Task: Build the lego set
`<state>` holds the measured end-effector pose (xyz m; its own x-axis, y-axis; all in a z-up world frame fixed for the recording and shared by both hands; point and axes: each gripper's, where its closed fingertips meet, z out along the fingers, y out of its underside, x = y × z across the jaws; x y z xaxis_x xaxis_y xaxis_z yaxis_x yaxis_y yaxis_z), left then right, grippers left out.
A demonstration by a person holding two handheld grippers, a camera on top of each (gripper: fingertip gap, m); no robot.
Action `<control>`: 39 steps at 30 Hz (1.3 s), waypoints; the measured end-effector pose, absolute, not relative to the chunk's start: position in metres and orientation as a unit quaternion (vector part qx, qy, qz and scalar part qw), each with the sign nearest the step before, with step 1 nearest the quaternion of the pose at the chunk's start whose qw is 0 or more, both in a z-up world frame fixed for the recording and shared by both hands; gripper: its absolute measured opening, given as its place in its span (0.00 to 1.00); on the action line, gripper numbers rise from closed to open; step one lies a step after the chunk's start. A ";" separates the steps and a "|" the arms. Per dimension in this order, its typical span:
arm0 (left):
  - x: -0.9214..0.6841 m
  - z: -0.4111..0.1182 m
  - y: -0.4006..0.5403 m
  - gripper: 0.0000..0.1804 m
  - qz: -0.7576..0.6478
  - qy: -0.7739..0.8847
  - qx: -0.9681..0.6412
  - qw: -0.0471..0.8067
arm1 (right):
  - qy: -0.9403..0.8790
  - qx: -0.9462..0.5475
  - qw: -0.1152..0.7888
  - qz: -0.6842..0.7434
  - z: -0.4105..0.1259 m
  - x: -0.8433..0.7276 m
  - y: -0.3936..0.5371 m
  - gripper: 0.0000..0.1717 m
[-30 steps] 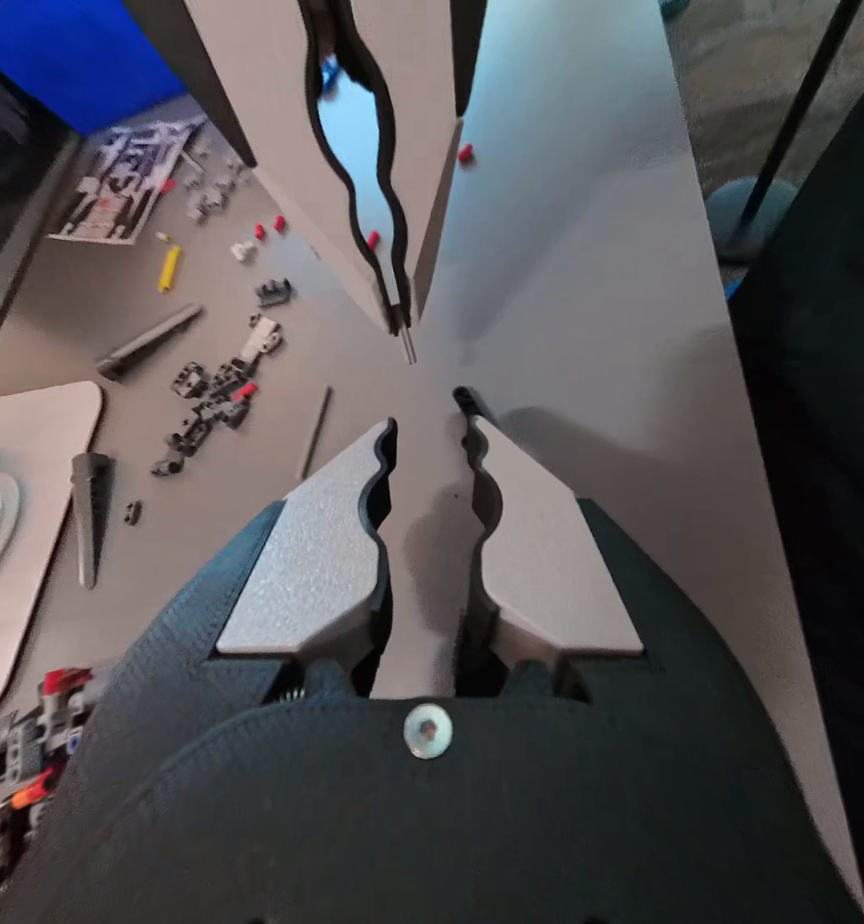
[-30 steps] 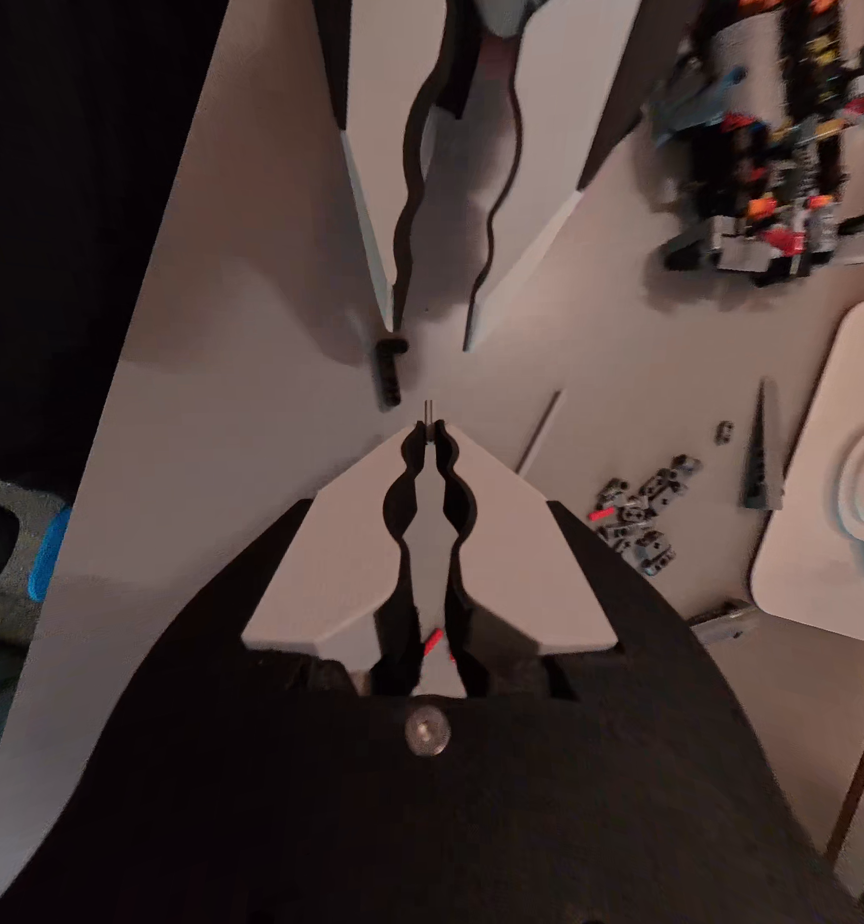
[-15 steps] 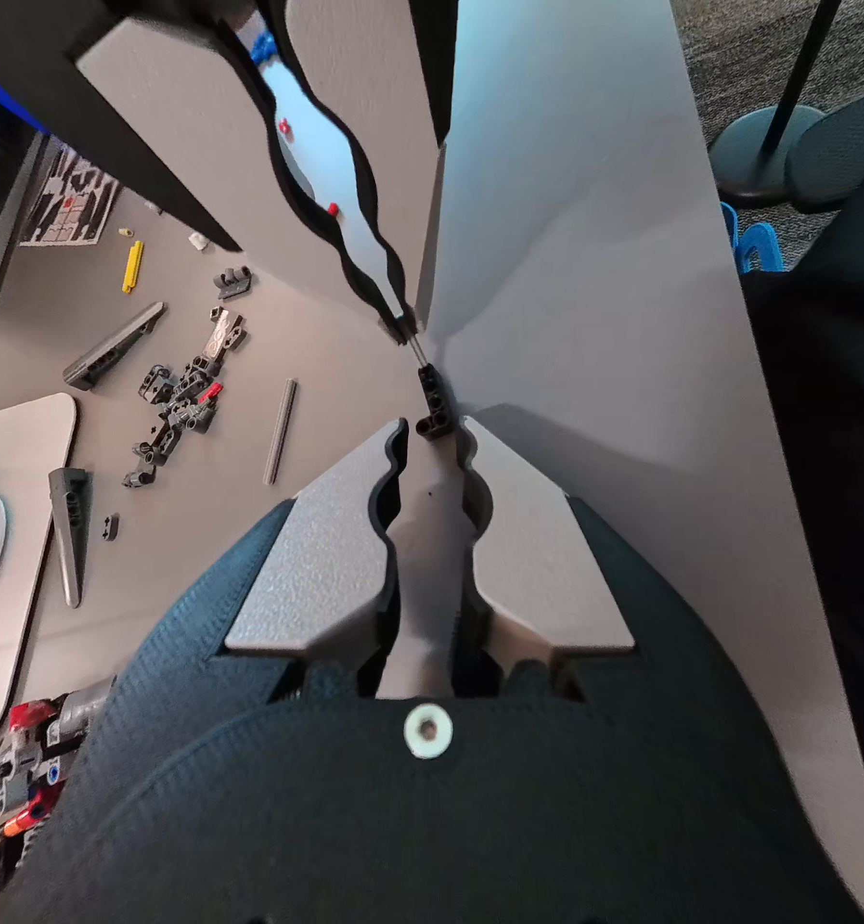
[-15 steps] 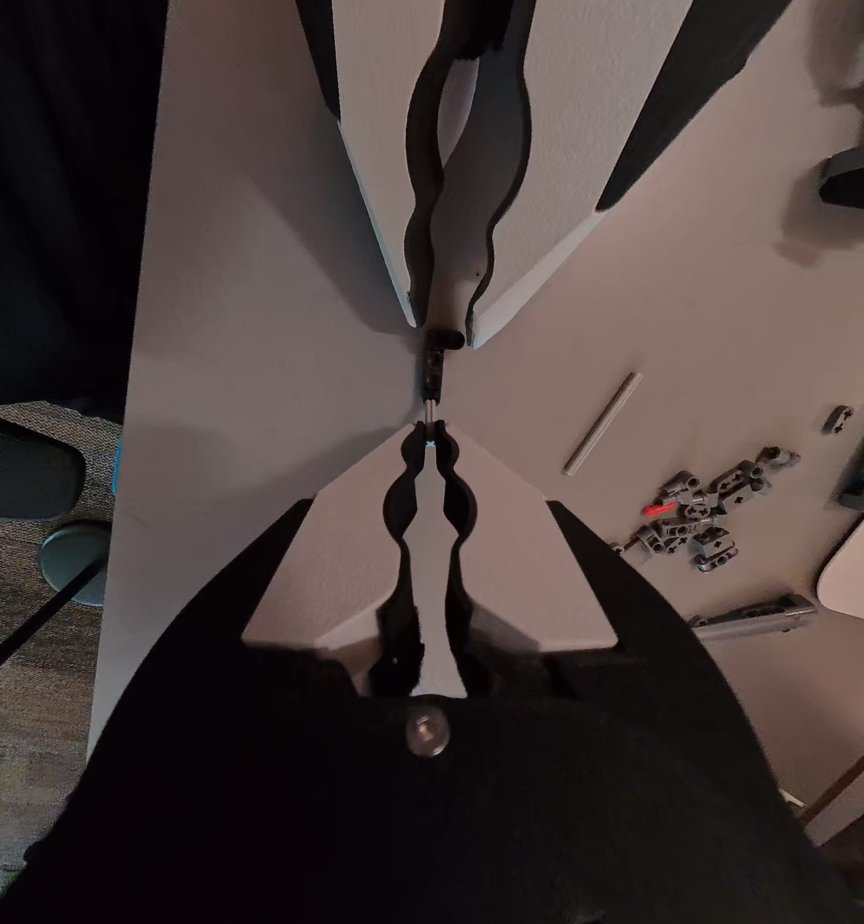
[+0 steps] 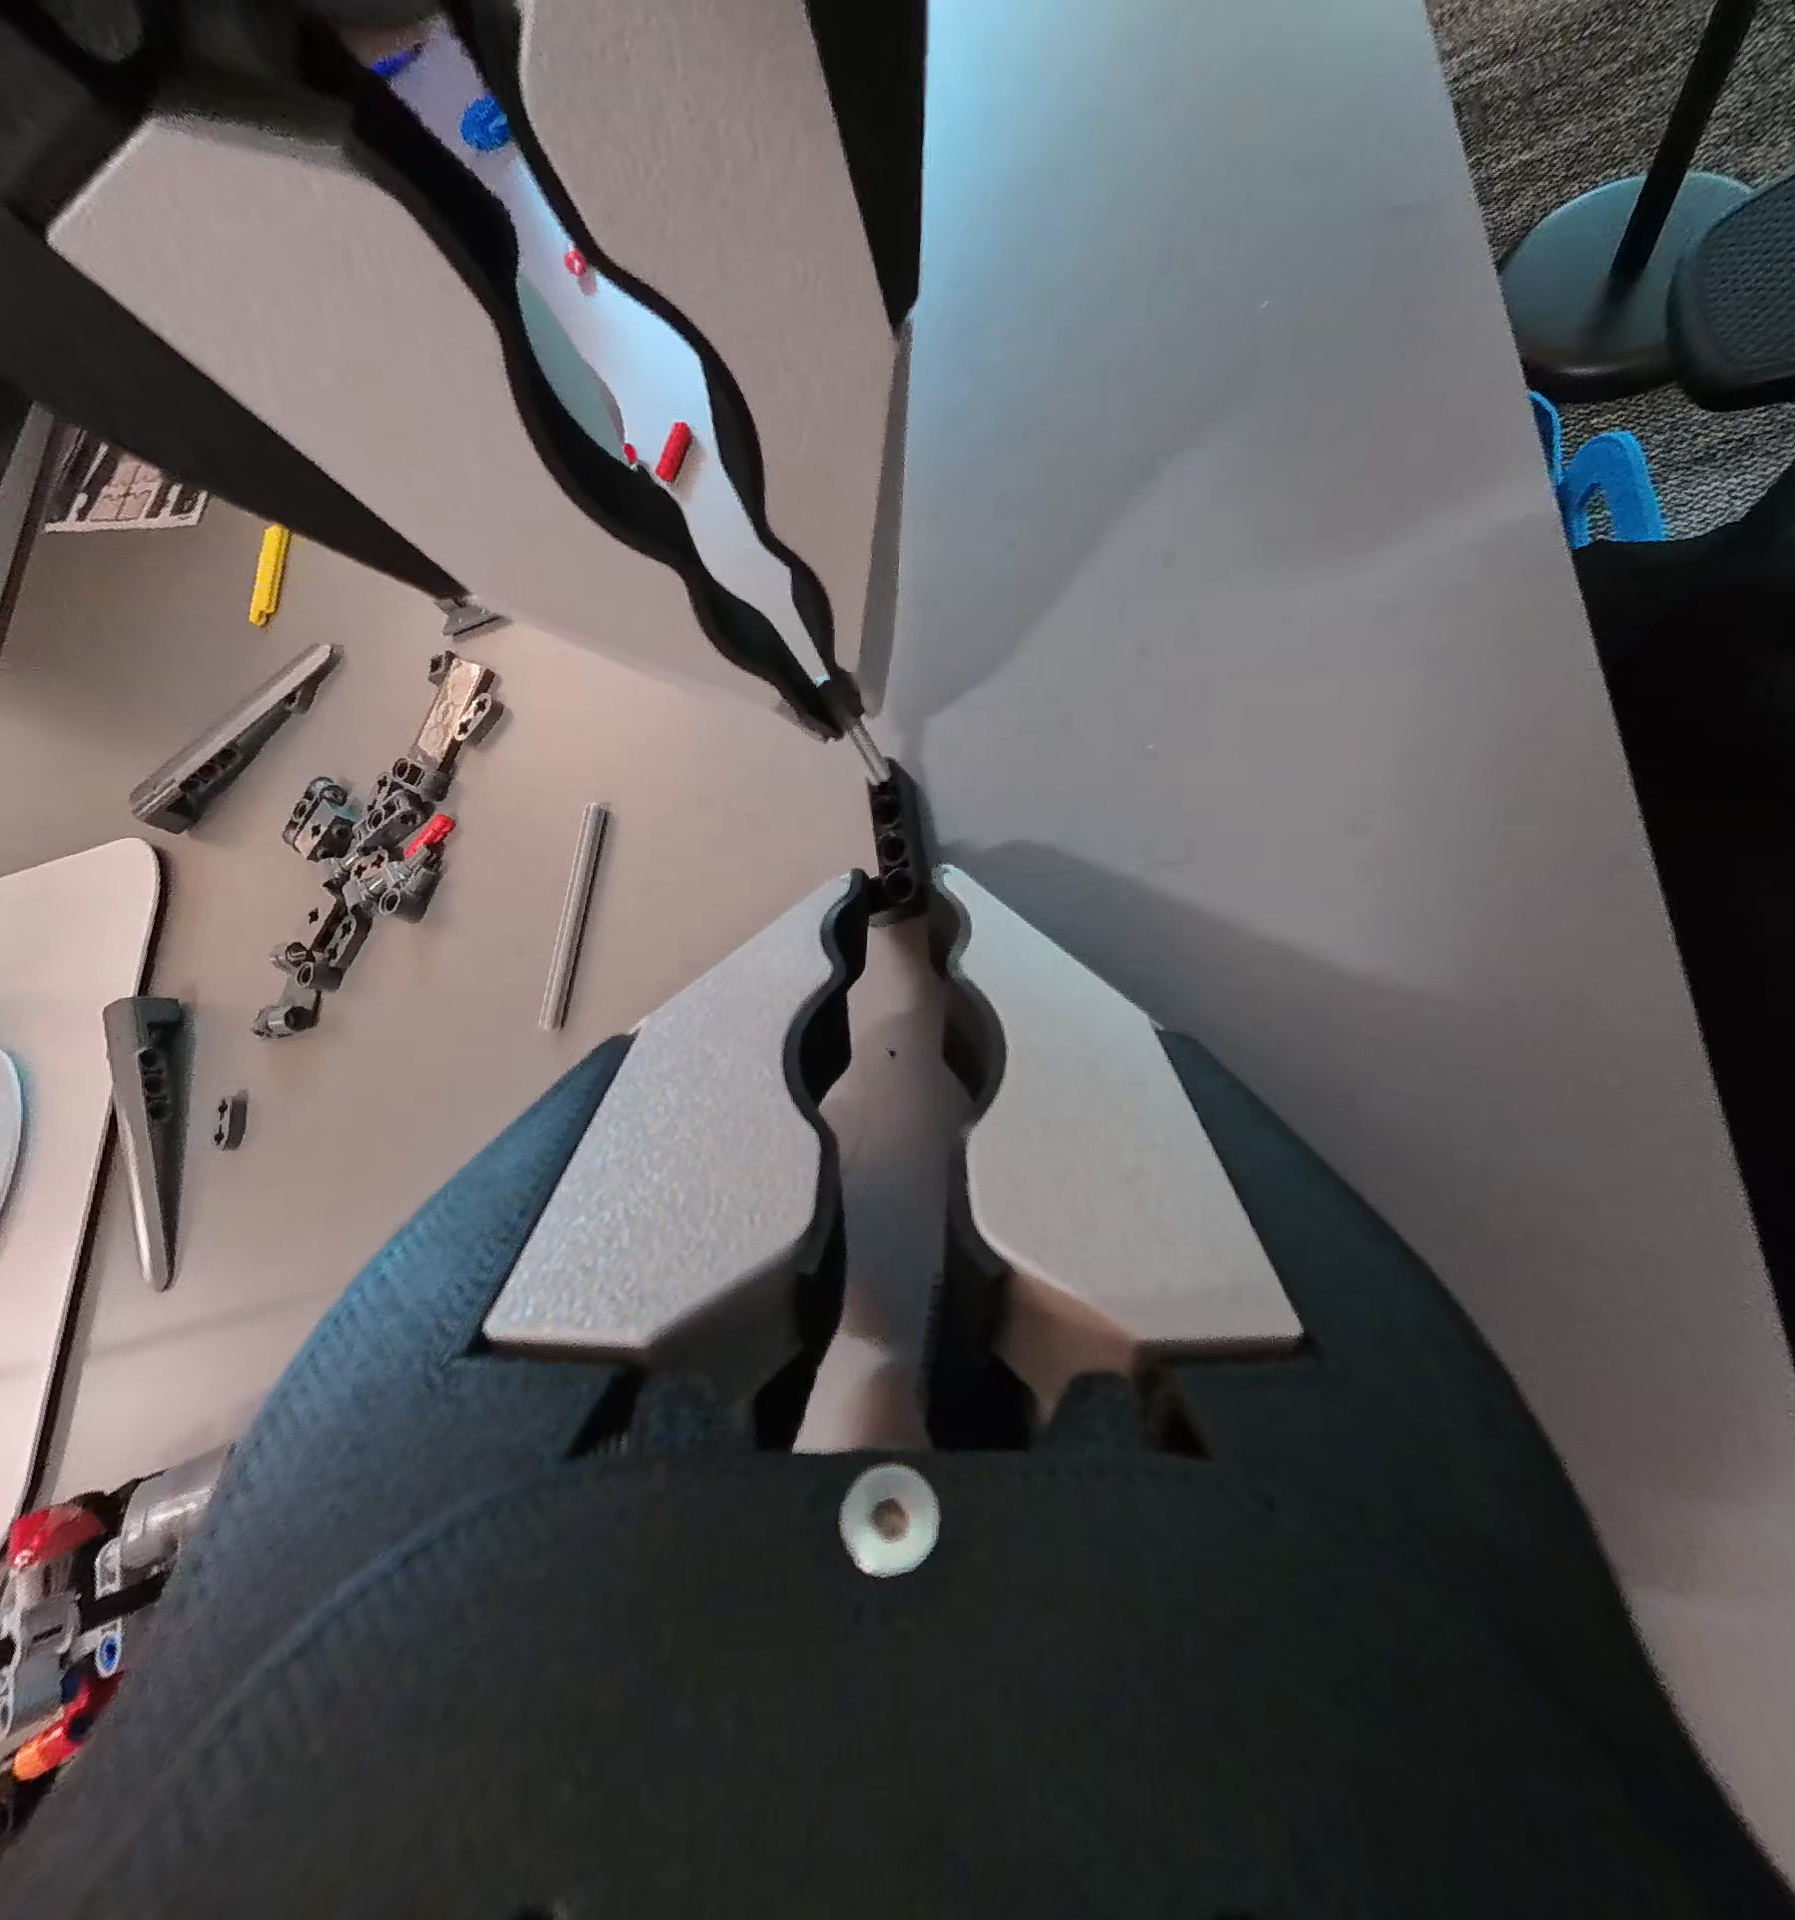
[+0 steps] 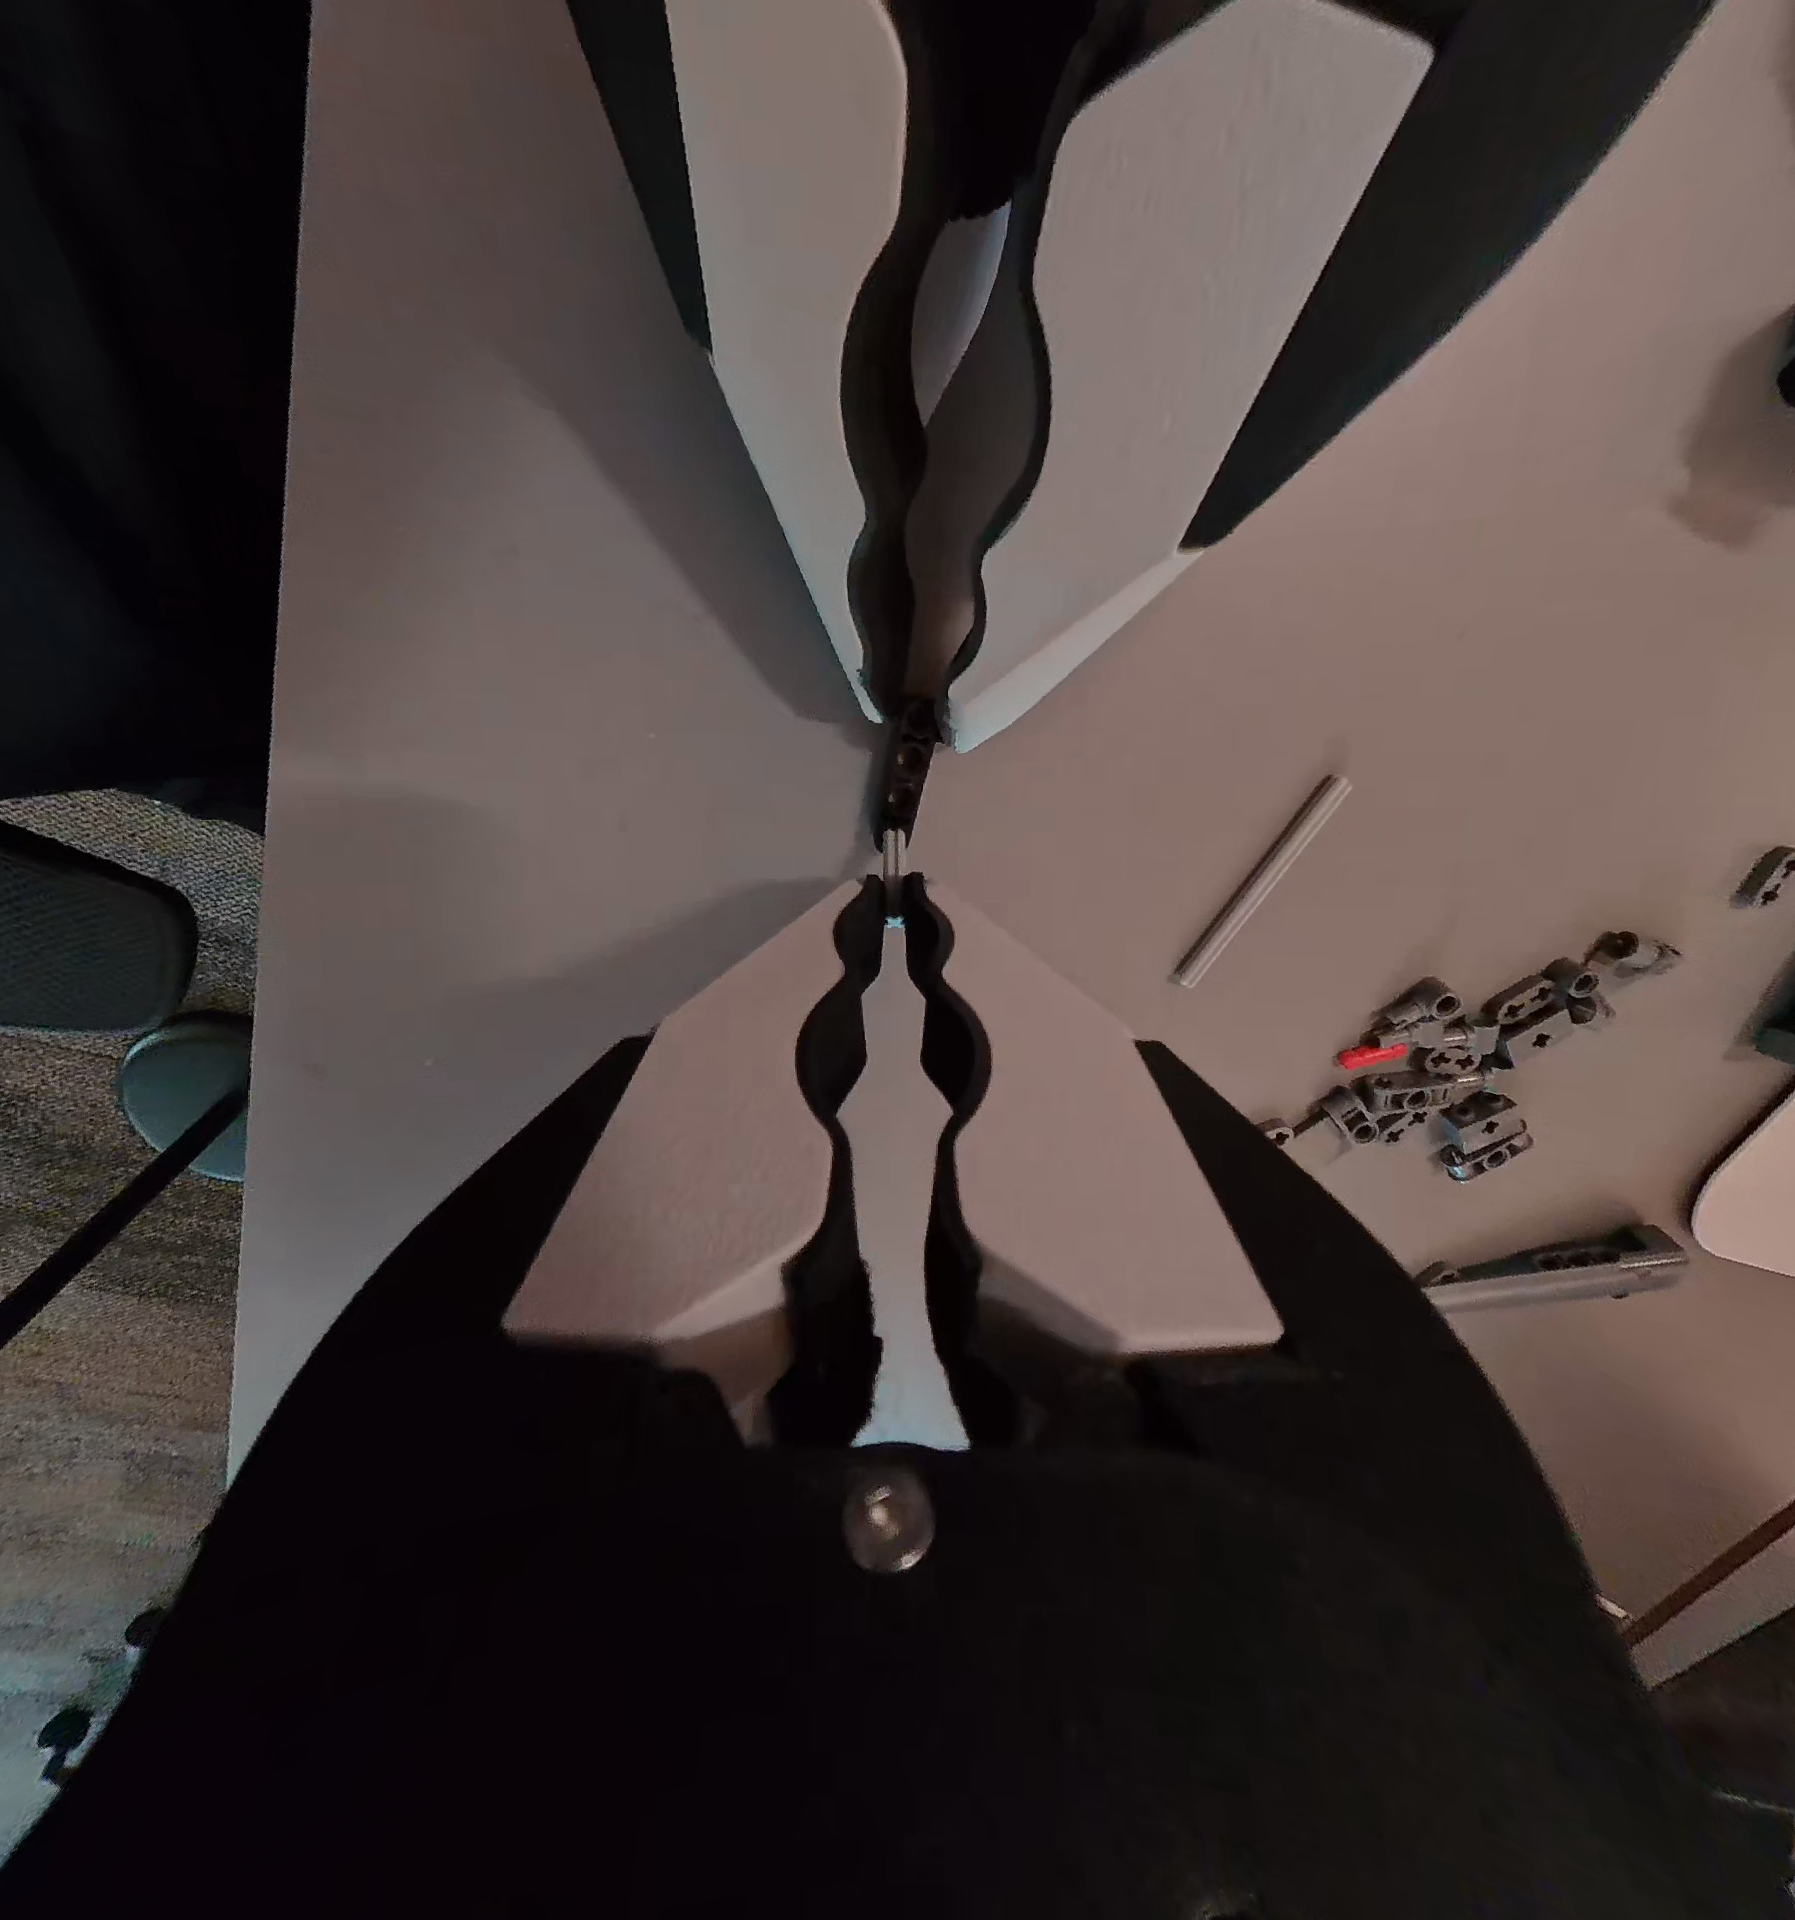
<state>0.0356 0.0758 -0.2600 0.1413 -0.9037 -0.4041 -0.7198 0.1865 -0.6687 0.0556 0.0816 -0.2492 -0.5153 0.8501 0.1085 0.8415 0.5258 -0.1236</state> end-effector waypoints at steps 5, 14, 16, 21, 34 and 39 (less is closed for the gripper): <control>0.036 -0.260 0.075 0.04 -0.109 0.648 -0.624 0.423 | -0.872 -0.485 0.066 0.017 -0.249 0.056 0.080 0.00; 0.034 -0.260 0.074 0.05 -0.090 0.660 -0.606 0.434 | -0.876 -0.479 0.060 0.003 -0.249 0.054 0.078 0.00; 0.033 -0.261 0.075 0.05 -0.084 0.665 -0.598 0.439 | -0.878 -0.474 0.062 -0.003 -0.249 0.053 0.078 0.00; 0.033 -0.261 0.075 0.04 -0.080 0.681 -0.576 0.444 | -0.889 -0.452 0.066 -0.016 -0.249 0.053 0.076 0.00; 0.032 -0.261 0.075 0.04 -0.085 0.725 -0.514 0.450 | -0.910 -0.408 0.053 -0.040 -0.250 0.050 0.074 0.00; 0.032 -0.261 0.076 0.04 -0.092 0.722 -0.520 0.448 | -0.909 -0.413 0.050 -0.030 -0.250 0.050 0.074 0.00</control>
<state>0.0317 0.0757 -0.2609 -0.0585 -0.8331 -0.5500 -0.6678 0.4422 -0.5988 0.0501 0.0735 -0.2505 -0.6538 0.7477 0.1163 0.7537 0.6571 0.0127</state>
